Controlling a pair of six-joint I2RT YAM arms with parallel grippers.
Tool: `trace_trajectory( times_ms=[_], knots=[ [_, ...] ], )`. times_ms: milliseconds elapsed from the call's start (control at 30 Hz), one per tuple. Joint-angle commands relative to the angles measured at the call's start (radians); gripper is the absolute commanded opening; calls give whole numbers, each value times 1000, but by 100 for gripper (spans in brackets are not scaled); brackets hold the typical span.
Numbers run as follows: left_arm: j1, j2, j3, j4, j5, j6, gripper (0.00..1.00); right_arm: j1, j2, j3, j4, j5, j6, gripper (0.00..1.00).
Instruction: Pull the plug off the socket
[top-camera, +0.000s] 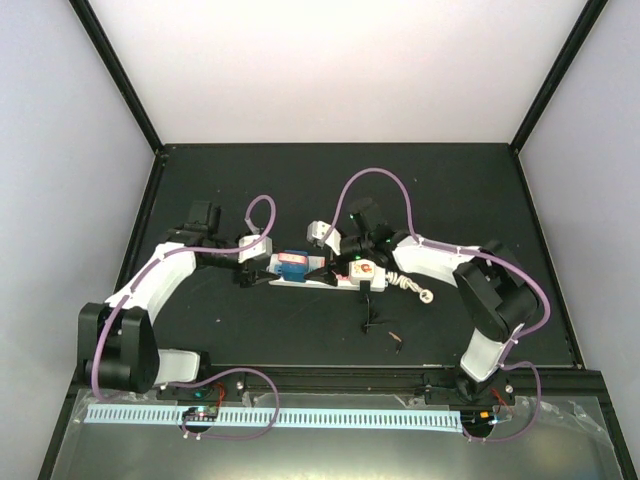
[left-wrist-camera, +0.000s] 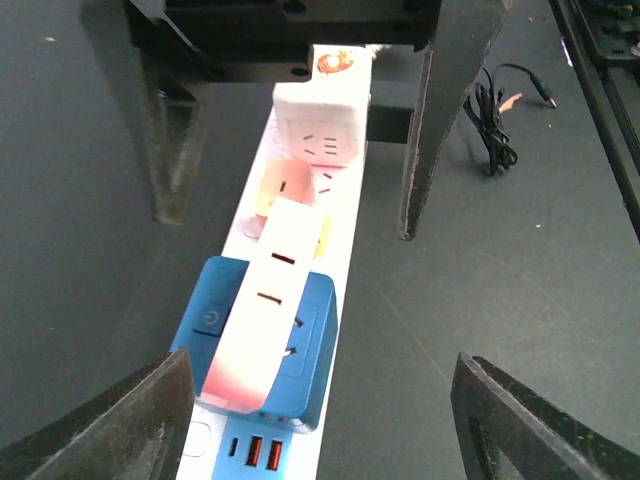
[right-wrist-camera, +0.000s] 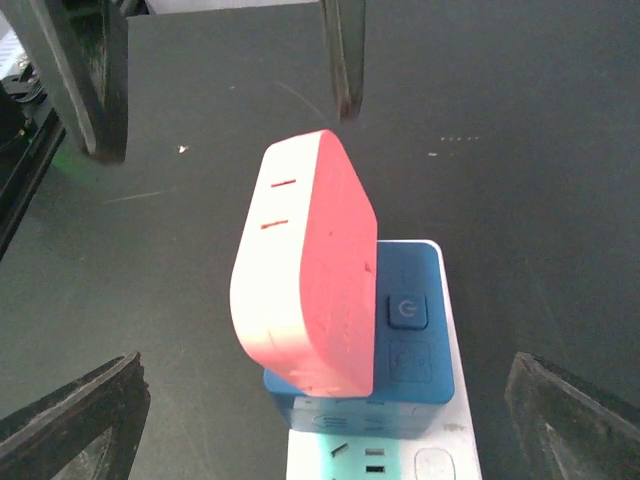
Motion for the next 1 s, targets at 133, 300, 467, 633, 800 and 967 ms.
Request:
trace_trajectory(
  times_ms=[133, 300, 467, 633, 800, 967],
  knots=[
    [-61, 22, 8, 115, -51, 43, 68, 32, 52, -33, 241, 53, 52, 100],
    [-69, 7, -12, 194, -68, 10, 65, 35, 92, -18, 243, 32, 40, 100],
    [-77, 13, -13, 175, -65, 61, 62, 41, 100, -32, 265, 42, 44, 98],
    [-78, 3, -43, 142, -63, 166, 71, 41, 97, -28, 268, 34, 64, 97],
    [-88, -5, -74, 151, -98, 221, 76, 41, 102, -3, 240, 15, 72, 96],
    [-108, -5, -101, 219, -142, 214, 76, 39, 101, 9, 219, 0, 74, 94]
  ],
)
